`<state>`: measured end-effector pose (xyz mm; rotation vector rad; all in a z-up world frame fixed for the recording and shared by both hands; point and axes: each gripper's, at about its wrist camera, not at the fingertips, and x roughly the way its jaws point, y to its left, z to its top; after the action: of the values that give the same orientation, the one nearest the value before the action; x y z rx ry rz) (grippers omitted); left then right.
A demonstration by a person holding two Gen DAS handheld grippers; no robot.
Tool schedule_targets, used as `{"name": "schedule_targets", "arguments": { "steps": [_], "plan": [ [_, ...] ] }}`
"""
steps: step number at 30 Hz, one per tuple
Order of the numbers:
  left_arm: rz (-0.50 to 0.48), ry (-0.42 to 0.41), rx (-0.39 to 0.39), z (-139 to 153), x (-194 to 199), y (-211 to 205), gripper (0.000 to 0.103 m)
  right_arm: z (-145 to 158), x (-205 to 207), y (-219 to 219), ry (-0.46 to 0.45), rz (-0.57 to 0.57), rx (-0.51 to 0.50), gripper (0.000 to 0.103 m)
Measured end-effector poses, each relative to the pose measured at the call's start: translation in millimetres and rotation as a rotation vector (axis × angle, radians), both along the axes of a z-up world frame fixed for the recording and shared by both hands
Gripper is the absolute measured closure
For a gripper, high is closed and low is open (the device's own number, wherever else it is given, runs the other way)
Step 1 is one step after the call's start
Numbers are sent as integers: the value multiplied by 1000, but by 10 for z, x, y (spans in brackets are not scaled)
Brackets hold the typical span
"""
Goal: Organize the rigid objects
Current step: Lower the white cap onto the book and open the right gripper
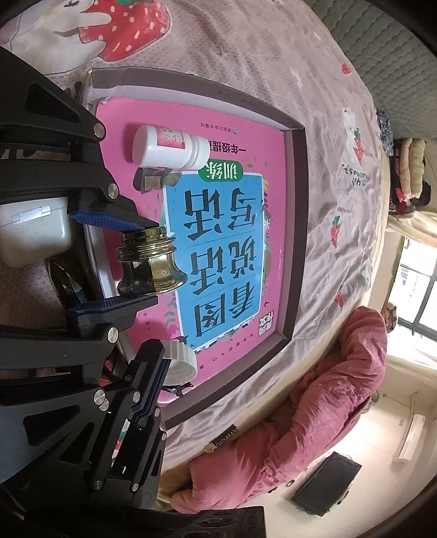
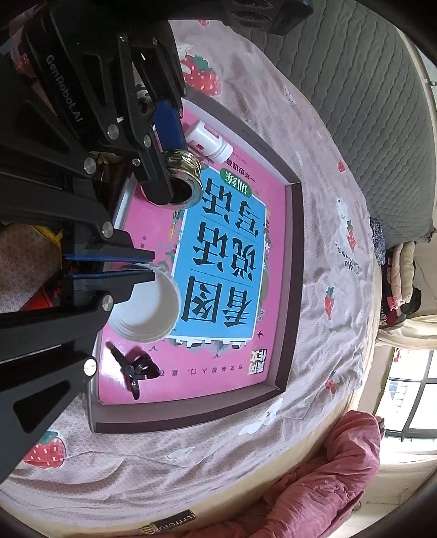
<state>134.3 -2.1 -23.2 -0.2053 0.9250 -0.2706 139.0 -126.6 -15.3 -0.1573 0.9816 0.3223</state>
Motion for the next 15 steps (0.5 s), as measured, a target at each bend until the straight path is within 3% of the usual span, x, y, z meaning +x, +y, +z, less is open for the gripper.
{"name": "schedule_targets", "arguments": {
  "steps": [8,15],
  "plan": [
    [-2,2,6,-13,17,1,67,3,50,-51,40,-26,14,98],
    [-7,0,19,-25,16,-8,67,76,-27,-117,20,-36,35,98]
  ]
}}
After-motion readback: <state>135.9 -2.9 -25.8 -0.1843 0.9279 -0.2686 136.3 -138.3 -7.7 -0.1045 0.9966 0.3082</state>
